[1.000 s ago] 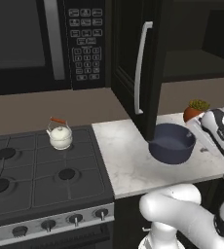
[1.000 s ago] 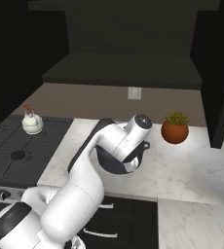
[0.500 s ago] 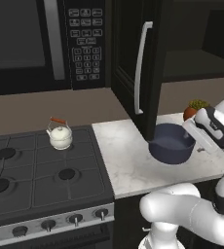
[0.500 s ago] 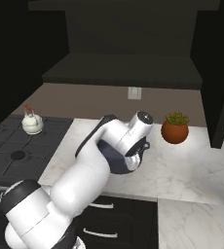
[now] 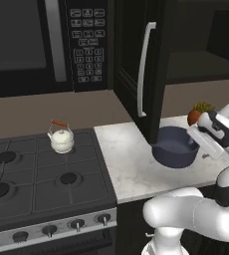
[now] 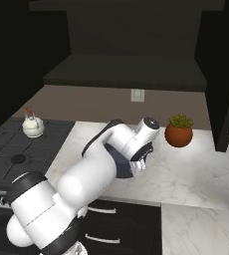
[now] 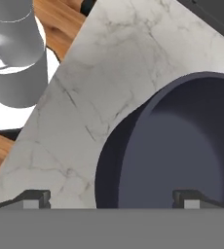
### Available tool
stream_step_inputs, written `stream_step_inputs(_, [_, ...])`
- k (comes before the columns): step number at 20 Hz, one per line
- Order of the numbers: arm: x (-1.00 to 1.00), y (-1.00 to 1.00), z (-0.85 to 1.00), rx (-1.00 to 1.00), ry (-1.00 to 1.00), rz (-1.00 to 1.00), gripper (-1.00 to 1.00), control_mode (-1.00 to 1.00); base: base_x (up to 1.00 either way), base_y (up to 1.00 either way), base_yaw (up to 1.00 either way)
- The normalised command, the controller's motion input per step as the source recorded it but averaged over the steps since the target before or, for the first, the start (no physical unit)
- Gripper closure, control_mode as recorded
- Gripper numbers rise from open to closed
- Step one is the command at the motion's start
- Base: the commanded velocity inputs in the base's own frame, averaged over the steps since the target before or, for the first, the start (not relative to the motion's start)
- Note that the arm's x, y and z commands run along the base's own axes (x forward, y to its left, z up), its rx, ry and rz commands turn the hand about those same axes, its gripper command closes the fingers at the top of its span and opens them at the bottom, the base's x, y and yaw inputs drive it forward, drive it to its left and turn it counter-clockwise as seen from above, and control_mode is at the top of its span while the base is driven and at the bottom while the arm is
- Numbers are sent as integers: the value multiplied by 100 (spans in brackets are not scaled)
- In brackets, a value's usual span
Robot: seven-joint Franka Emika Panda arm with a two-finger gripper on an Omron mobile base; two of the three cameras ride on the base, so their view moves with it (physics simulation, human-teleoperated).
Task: Pick the kettle from the cabinet and place it on a stove burner. Then pick the pot from the counter and place it on another stove burner. Finally, turn both burners on.
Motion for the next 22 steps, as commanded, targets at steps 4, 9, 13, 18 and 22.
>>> stream_step_inputs(4, [17,0,-16,0,2,-4,-100,-100,0,0,0])
stream_step_inputs(9, [20,0,-14,-1,0,-4,-100,-100,0,0,0])
stream_step_inputs(13, [7,0,-13,-1,0,-3,-100,-100,0,0,0])
stream_step_inputs(18, [0,0,-11,0,0,0,-100,-100,0,0,0])
stream_step_inputs(22, [4,0,-14,0,2,0,100,-100,0,0,0])
